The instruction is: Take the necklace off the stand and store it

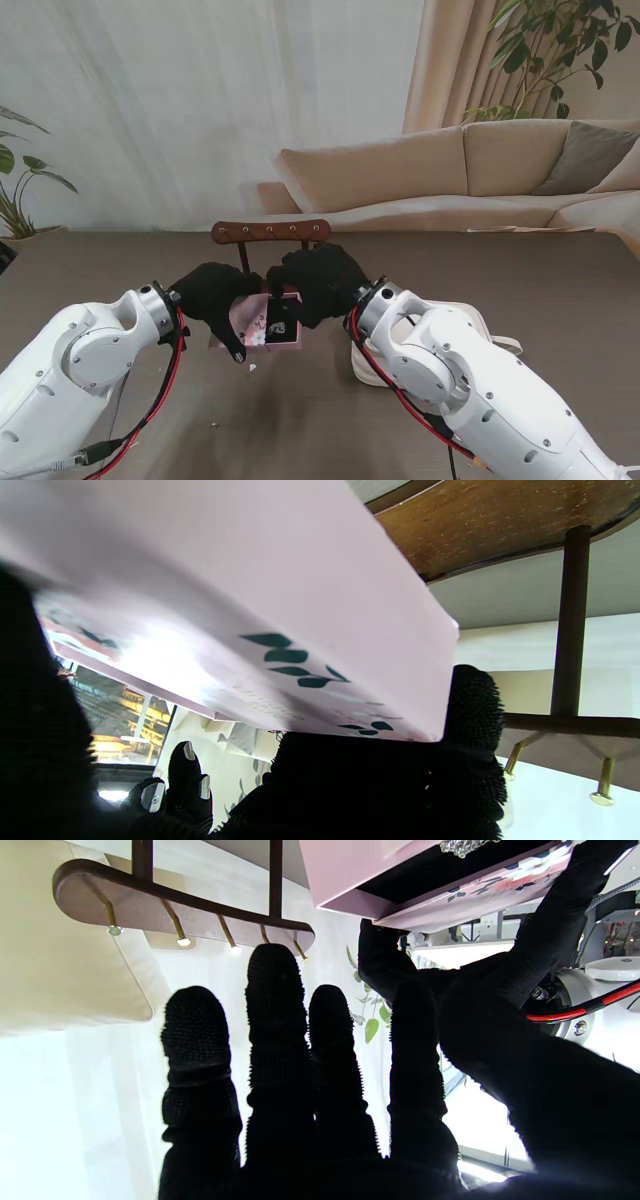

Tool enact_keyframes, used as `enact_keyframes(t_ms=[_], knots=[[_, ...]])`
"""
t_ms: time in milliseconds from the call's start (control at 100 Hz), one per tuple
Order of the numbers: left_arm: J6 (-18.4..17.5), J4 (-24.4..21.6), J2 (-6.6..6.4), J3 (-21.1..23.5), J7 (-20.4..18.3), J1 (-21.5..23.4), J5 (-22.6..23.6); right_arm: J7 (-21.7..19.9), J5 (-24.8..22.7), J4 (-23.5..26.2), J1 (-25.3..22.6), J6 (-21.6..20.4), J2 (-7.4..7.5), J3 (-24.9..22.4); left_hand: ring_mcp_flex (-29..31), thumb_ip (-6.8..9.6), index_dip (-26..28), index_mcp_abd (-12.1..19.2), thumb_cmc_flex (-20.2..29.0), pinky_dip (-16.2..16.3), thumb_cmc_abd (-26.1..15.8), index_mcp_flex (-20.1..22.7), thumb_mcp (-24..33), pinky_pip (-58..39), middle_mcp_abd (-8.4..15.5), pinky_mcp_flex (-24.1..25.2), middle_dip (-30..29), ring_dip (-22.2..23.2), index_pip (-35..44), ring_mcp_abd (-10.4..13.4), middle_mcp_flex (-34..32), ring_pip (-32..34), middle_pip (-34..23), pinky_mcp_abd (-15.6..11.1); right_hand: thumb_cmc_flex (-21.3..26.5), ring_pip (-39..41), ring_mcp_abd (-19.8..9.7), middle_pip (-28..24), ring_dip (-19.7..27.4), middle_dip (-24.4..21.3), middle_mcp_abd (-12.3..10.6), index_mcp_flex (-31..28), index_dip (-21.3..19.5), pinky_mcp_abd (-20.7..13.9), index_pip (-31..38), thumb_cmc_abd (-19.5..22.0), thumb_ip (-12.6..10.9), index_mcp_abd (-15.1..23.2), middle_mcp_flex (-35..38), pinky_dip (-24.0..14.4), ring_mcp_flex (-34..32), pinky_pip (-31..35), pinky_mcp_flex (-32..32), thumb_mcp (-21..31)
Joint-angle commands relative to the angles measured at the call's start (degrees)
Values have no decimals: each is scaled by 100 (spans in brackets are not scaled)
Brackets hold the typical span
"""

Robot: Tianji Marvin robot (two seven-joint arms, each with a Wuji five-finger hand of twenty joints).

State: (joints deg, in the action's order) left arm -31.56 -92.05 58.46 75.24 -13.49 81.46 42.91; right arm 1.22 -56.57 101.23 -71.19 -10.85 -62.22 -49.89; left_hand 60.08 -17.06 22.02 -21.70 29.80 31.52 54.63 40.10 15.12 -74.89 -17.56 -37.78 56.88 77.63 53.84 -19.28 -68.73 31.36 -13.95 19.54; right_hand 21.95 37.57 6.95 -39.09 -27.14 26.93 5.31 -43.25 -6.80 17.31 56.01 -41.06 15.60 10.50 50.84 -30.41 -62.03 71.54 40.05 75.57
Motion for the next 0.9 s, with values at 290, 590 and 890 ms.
enact_keyframes(t_ms=[290,590,890], knots=[[97,-79,28,-1,-100,18,-95,-41,-135,-6,8,-14,29,-29,632,561,361,884,2777,-38,-834,441,3890,150,485,-186,250,191,2852,438,-379,1444,-383,-192,-635,-110,-137,224,-114,-112,-186,476,-860,-223,-1046,768,-891,-349,129,164,-217,-30,-892,-38],[169,-196,35,100,-130,151,-213,-161,-163,-113,-121,519,40,-307,635,562,360,877,2779,-23,-830,440,3896,143,476,-198,256,198,2851,440,-381,1486,-380,-178,-876,-78,6,194,-135,-102,-65,670,-1119,-147,-789,745,-903,-923,7,141,-150,-34,-945,-378],[210,-154,73,74,-43,115,-448,-452,200,-236,-408,580,73,-466,635,564,360,860,2785,-9,-831,441,3897,137,455,-200,266,200,2850,434,-386,1511,-383,-152,-767,55,34,79,-155,-18,-30,162,-1184,-103,-282,564,-561,-775,141,77,-214,-9,-905,-379]])
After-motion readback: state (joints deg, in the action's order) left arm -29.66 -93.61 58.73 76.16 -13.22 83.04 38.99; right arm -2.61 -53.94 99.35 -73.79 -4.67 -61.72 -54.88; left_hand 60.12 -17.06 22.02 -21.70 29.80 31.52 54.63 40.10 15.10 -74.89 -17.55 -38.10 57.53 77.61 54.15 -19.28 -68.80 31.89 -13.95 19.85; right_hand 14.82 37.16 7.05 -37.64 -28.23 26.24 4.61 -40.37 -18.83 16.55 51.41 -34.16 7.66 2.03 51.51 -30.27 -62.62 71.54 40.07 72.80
